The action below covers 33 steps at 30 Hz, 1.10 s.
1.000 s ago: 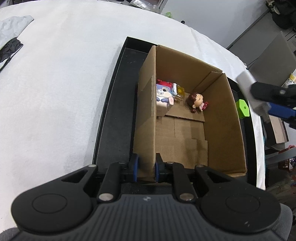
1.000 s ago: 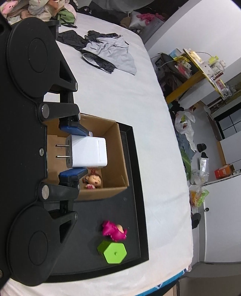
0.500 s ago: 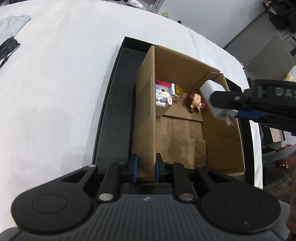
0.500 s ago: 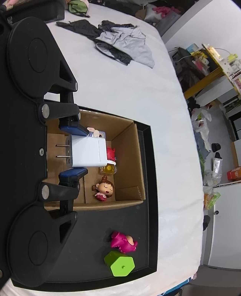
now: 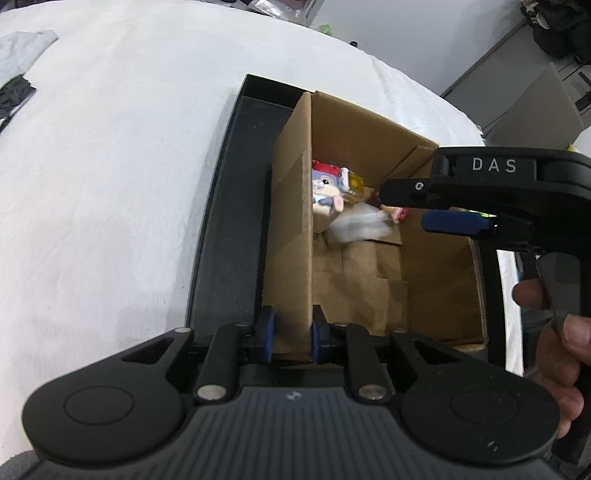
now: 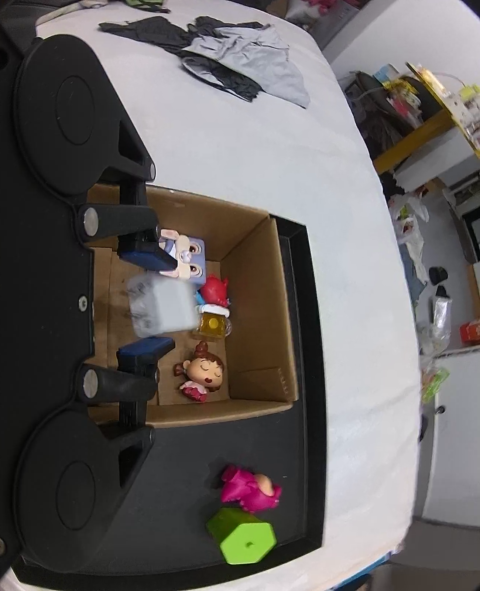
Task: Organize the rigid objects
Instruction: 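Carry the white charger into the box and open the right gripper, then move the right gripper over the green hexagonal container and close on it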
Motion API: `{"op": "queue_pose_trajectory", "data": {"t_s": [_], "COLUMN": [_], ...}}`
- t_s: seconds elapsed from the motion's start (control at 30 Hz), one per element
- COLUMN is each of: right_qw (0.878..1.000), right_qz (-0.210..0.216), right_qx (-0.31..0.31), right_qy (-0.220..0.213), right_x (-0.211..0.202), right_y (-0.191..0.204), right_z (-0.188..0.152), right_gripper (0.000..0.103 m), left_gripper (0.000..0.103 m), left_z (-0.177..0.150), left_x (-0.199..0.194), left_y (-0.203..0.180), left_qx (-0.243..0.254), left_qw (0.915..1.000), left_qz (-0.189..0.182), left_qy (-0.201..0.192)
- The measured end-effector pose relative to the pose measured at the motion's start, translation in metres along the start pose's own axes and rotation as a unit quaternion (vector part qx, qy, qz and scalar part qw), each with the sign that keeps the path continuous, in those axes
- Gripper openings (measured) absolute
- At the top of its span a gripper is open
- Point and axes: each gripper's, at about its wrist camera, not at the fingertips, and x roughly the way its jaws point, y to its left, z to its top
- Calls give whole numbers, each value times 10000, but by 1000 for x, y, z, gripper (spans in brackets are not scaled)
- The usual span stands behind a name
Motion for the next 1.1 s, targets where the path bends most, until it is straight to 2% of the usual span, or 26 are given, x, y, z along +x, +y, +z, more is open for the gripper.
{"op": "queue_pose_trajectory", "data": {"t_s": [0.47,0.6,0.83,1.1], "right_qw": [9996,9993,9989,9971], "right_qz": [178,292,379,386], "right_qx": [239,211,264,577], "right_qy": [6,22,-74,-307], "right_x": [-21,-28,-41,-55], "right_y": [-24,-27,-40,-76], "right_z": [-4,-4,-2,0], "right_gripper": [54,61,65,69], "left_gripper": [18,18,18,17], "left_z": [0,0,-1,0], "left_x": [-3,-3,-2,-2], "left_y": [-1,-2,-4,-5], "left_qx": [-38,-43,-14,-66], "left_qw": [10000,9999,9999,9997], "left_qz": [65,89,149,235], "left_qy": [-20,-26,-35,-51]}}
